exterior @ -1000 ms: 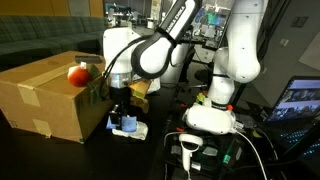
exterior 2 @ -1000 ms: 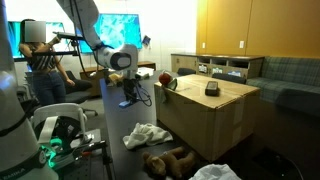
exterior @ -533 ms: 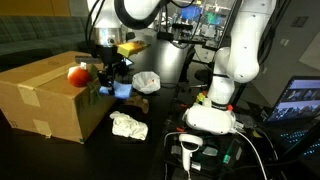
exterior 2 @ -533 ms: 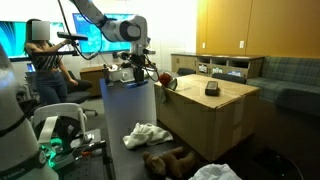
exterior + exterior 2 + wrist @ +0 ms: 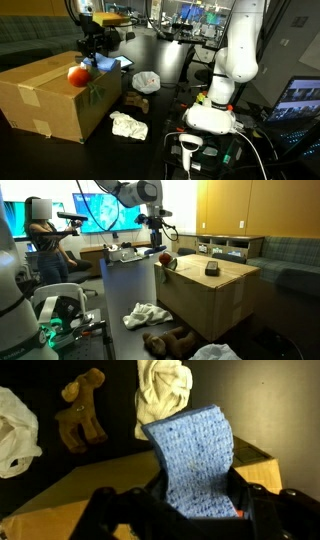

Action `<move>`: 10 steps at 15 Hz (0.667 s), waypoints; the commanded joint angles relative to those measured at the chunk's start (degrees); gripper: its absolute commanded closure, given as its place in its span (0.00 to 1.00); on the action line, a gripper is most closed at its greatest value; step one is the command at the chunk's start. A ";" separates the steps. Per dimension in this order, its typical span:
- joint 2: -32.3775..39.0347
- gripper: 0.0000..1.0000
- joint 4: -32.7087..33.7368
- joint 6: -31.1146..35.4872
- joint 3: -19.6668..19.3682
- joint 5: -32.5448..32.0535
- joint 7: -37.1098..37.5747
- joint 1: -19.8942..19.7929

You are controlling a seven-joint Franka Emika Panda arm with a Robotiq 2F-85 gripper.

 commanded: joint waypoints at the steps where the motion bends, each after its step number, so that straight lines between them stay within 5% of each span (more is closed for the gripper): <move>1: 6.17 0.64 11.21 -4.62 -1.36 -2.72 -0.67 0.18; 10: 17.62 0.64 28.92 -3.55 -2.95 -2.66 -4.45 2.25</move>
